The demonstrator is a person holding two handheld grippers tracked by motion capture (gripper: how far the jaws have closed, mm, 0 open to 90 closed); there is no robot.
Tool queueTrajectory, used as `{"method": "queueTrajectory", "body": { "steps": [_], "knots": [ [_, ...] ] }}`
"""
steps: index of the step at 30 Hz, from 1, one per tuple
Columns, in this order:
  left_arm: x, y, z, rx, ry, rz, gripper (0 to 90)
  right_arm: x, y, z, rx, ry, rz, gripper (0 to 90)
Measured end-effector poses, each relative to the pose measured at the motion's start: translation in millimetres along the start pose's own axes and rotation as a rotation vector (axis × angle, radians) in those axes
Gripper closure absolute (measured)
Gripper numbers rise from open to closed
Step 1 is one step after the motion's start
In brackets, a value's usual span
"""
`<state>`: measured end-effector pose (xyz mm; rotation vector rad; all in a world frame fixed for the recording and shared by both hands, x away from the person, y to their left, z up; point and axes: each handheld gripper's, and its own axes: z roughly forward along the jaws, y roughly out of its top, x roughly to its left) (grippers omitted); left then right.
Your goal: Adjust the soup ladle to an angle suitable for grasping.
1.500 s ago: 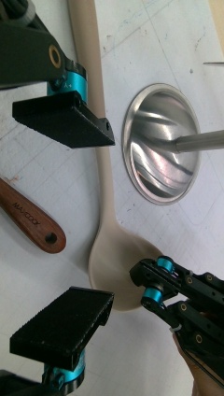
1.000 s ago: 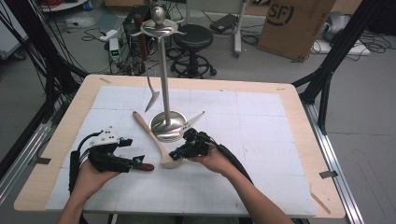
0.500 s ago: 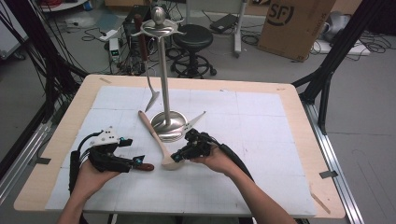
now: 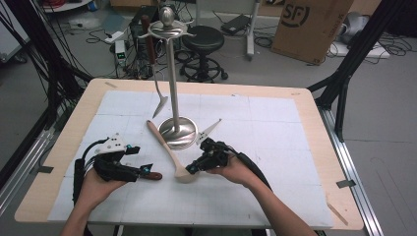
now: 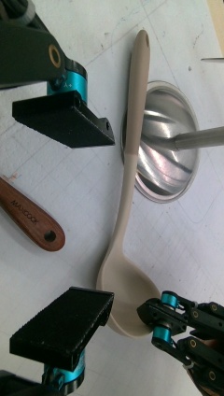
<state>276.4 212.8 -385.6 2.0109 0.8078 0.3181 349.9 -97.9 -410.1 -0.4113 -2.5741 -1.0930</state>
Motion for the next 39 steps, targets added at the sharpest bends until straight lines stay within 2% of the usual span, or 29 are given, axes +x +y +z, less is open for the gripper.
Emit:
{"method": "queueTrajectory", "body": {
  "steps": [3, 14, 19, 34, 39],
  "knots": [
    [-0.2, 0.0, 0.1, 0.000, 0.000, 0.000, 21.2, 1.1, -3.2, -2.9, 0.006, 0.003, -0.004, 89.3],
    [-1.0, 0.3, 0.6, 0.003, 0.003, 0.004, 21.2, 3.6, -24.4, -17.0, -0.030, 0.000, 0.007, 89.3],
    [-1.9, 0.5, 1.4, 0.004, 0.001, 0.006, 21.2, 5.7, -27.6, -19.0, -0.039, -0.006, 0.006, 89.3],
    [-2.4, 0.5, 3.0, 0.004, -0.006, 0.006, 21.1, 16.8, -25.6, -17.6, -0.122, -0.002, -0.004, 77.1],
    [-3.0, 0.5, 3.0, 0.006, -0.004, 0.006, 21.2, 17.4, -26.8, -18.1, -0.129, -0.028, 0.004, 72.4]
  ]
}}
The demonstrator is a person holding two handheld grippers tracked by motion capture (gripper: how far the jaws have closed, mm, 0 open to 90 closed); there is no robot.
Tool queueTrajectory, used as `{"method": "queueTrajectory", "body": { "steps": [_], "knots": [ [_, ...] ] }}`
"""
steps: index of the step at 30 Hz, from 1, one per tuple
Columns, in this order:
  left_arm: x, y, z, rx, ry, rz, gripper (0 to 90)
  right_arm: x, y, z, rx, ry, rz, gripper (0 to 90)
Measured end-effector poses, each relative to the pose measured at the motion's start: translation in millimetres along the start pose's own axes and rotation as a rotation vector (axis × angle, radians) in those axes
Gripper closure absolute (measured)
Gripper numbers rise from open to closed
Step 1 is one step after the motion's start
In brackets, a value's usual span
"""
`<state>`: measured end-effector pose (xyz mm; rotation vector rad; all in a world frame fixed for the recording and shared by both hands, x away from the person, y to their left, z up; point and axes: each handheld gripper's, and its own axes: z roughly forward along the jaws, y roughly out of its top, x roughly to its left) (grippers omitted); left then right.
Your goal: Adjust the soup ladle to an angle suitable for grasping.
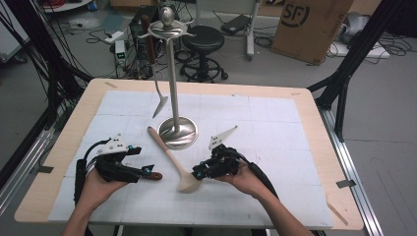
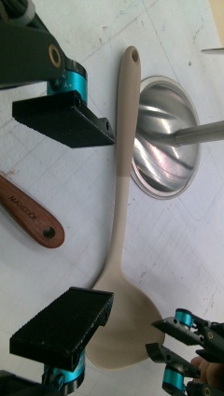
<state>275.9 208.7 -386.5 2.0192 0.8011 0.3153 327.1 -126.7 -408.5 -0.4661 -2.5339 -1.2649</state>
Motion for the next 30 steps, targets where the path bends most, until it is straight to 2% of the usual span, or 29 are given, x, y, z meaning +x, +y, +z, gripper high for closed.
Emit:
{"method": "queueTrajectory", "body": {
  "steps": [1, 4, 15, 17, 23, 28, 30],
  "knots": [
    [0.0, 0.0, 0.0, 0.000, 0.001, 0.000, 21.1, -1.0, -0.5, -0.7, -0.009, -0.009, -0.006, 72.5],
    [0.2, 0.1, 0.1, 0.002, 0.000, 0.003, 21.2, -1.4, -2.1, -4.5, -0.020, -0.035, 0.017, 72.4],
    [-0.1, 0.0, 0.2, 0.002, 0.001, 0.002, 21.1, -13.5, -10.6, -7.7, -0.022, -0.133, 0.065, 67.7],
    [0.0, 0.0, 0.2, 0.001, 0.002, 0.002, 21.2, -13.8, -10.9, -8.4, -0.023, -0.136, 0.078, 66.9],
    [-0.1, 0.1, 0.7, 0.004, 0.001, 0.006, 21.2, -9.4, -9.2, -9.1, -0.031, -0.130, 0.060, 70.9],
    [-0.3, 0.1, 0.2, 0.002, 0.003, 0.004, 21.2, -13.7, -10.5, -8.9, -0.036, -0.140, 0.086, 69.9],
    [-0.1, 0.1, 0.5, 0.004, 0.001, 0.007, 21.2, -13.8, -9.6, -8.7, -0.045, -0.147, 0.078, 69.9]
  ]
}}
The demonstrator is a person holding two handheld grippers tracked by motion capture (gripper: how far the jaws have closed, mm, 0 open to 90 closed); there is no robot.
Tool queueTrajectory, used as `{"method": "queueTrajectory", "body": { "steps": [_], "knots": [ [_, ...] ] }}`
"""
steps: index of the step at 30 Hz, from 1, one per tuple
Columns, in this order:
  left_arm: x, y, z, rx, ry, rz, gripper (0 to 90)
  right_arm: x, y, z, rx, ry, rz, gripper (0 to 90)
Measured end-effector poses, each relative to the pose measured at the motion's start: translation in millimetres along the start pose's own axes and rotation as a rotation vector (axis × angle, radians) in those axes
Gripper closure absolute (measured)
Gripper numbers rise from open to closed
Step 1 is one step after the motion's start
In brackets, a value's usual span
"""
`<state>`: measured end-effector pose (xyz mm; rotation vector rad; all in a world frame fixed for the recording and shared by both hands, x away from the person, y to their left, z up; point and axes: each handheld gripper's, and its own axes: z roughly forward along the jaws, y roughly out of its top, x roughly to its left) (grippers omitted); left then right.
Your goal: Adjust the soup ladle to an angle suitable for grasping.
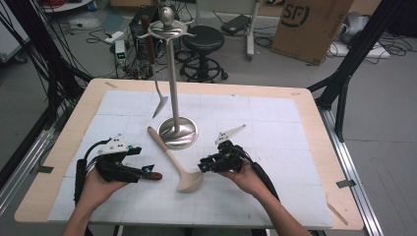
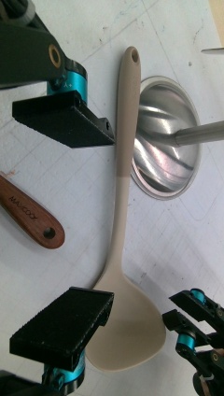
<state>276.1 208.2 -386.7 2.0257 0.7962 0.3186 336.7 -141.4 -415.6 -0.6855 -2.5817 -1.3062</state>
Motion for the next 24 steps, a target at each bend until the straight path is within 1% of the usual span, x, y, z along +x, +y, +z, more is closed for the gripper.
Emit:
{"method": "queueTrajectory", "body": {
  "steps": [4, 7, 10, 13, 19, 21, 24],
  "knots": [
    [-0.5, 0.2, 0.4, 0.000, 0.000, 0.001, 21.2, -0.8, 2.4, 3.4, -0.023, -0.013, 0.000, 69.7],
    [-0.4, 0.1, 0.3, -0.001, 0.001, -0.001, 21.2, -1.6, 4.4, 8.5, -0.029, -0.020, -0.001, 69.5],
    [-0.4, 0.1, 0.3, 0.000, 0.001, 0.000, 21.2, -2.3, 7.1, 14.1, -0.038, -0.020, -0.014, 69.4],
    [-0.4, 0.2, 0.2, -0.003, 0.004, -0.001, 21.2, -1.9, 10.0, 19.7, -0.034, -0.022, -0.013, 69.2],
    [-0.2, 0.2, 0.2, -0.005, 0.000, -0.001, 21.2, -3.5, 15.4, 28.4, -0.045, -0.019, -0.017, 68.3],
    [-0.4, 0.2, 0.0, -0.001, 0.003, -0.001, 21.2, -4.1, 18.8, 30.9, -0.044, -0.018, -0.012, 67.4],
    [0.0, 0.2, -0.4, -0.003, 0.000, 0.000, 21.2, -3.5, 27.6, 35.3, -0.046, -0.011, -0.022, 66.0]
  ]
}}
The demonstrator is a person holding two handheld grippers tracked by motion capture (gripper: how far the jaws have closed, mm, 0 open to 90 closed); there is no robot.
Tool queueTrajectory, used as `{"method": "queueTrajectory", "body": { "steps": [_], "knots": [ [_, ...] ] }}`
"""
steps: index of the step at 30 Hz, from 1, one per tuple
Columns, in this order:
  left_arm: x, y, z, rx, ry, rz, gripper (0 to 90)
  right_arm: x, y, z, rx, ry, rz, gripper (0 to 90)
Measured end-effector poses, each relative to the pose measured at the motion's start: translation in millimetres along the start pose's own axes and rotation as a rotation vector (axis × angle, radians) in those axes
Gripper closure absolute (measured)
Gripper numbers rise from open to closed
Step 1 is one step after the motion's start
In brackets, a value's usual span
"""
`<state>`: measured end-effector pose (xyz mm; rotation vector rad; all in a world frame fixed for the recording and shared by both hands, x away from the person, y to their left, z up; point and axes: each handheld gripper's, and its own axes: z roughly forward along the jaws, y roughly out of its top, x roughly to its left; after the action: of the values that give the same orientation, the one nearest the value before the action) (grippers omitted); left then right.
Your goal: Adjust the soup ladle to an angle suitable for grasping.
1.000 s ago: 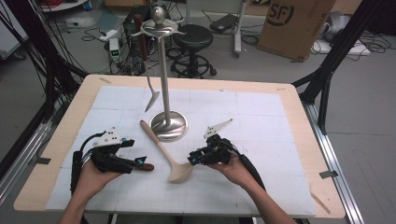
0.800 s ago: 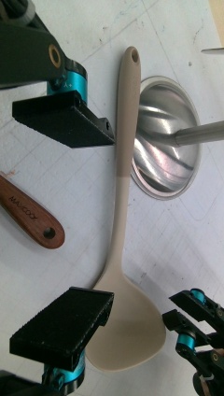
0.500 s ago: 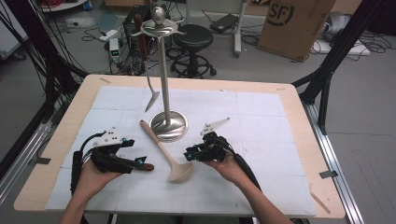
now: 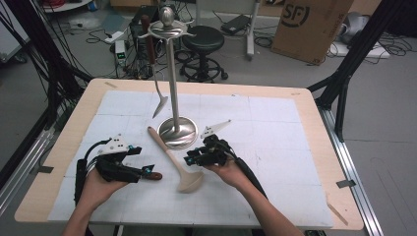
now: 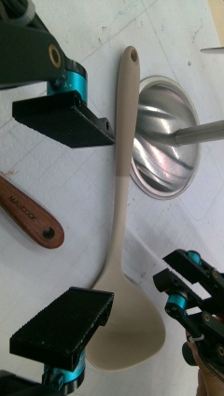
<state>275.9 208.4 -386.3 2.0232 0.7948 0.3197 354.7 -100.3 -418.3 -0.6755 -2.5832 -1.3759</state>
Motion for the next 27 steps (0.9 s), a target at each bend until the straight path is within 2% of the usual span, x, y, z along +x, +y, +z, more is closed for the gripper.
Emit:
{"method": "queueTrajectory", "body": {
  "steps": [11, 19, 27],
  "knots": [
    [0.1, -0.1, -0.4, -0.003, 0.001, -0.003, 21.2, 0.6, 22.5, 25.7, 0.021, -0.002, -0.047, 59.5],
    [0.1, -0.2, -0.1, -0.001, 0.001, -0.002, 21.2, -5.5, 18.7, 39.5, 0.055, -0.008, -0.033, 52.9],
    [0.4, -0.1, 0.0, 0.005, 0.000, 0.004, 21.2, -10.1, 17.1, 48.3, 0.060, 0.006, -0.025, 49.2]
  ]
}}
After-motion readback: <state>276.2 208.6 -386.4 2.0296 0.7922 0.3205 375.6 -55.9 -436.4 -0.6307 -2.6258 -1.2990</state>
